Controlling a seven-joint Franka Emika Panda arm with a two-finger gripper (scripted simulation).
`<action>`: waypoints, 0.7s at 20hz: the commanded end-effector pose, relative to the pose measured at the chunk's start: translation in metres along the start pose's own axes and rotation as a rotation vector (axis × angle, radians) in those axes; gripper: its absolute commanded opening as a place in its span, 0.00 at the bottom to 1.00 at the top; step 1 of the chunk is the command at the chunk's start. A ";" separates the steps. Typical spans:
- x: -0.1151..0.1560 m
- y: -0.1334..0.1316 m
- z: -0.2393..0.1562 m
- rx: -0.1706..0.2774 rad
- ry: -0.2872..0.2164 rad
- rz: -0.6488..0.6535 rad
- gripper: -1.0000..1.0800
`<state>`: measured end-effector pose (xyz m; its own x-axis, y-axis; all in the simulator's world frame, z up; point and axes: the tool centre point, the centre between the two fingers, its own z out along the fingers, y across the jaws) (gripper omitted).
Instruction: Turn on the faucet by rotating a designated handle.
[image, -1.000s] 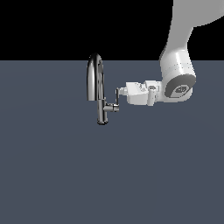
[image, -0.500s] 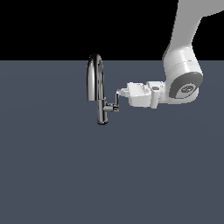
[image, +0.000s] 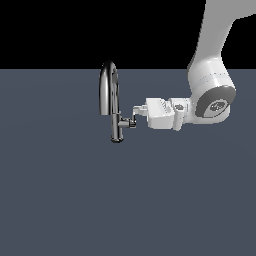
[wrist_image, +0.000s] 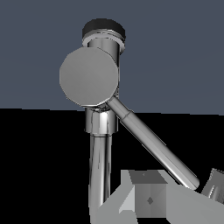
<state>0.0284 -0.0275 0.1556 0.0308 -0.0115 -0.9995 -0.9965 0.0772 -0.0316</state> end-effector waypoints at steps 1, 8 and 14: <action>0.013 0.016 0.004 -0.011 -0.007 0.019 0.00; 0.015 0.025 -0.002 0.000 0.000 -0.003 0.00; 0.052 0.034 0.002 -0.008 -0.005 0.008 0.00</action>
<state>0.0022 -0.0270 0.1208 0.0426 -0.0086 -0.9991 -0.9964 0.0727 -0.0431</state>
